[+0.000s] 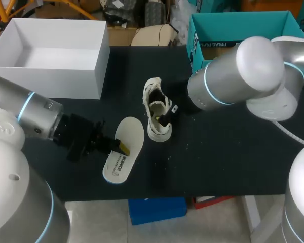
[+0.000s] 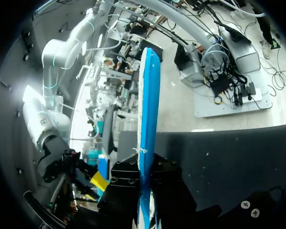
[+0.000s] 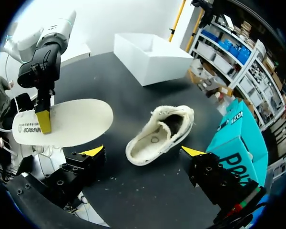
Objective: Take the shoe out of the shoebox, open the shoe tongue, remove and reinsert the insole, then place the shoe into the shoebox
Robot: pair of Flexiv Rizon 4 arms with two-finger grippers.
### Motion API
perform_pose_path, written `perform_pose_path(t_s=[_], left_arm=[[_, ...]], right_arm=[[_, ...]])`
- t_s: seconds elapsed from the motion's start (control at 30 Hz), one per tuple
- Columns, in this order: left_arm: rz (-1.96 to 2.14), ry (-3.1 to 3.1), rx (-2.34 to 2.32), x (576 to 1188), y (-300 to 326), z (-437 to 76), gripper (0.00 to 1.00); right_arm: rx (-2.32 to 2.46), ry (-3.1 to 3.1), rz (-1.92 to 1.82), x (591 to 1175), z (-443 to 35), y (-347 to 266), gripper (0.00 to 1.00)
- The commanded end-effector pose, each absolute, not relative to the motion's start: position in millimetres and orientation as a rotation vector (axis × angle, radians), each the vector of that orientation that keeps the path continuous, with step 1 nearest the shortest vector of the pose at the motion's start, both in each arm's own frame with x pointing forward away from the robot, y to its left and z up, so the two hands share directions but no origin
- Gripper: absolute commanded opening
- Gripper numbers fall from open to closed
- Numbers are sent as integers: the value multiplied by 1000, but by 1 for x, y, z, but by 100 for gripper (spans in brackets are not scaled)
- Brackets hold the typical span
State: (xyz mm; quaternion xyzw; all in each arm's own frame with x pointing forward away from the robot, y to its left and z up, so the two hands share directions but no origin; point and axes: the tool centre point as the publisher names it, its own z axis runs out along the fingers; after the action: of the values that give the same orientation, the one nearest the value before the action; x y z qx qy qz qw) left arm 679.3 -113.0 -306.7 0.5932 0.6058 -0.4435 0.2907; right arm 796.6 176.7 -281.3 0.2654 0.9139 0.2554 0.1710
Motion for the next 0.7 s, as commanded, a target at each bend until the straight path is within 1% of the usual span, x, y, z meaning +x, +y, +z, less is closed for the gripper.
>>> perform_pose_path(t_s=[0.03,0.33,0.7], left_arm=[[-1179,1618,1584,679,-114,-306,0],[-1179,1618,1584,679,-114,-306,0],[-1128,1638,1596,663,-106,-303,0]], right_arm=[[617,2598,634,800,-289,193,100],[446,2632,599,810,-301,208,100],[445,2638,581,811,-302,208,100]])
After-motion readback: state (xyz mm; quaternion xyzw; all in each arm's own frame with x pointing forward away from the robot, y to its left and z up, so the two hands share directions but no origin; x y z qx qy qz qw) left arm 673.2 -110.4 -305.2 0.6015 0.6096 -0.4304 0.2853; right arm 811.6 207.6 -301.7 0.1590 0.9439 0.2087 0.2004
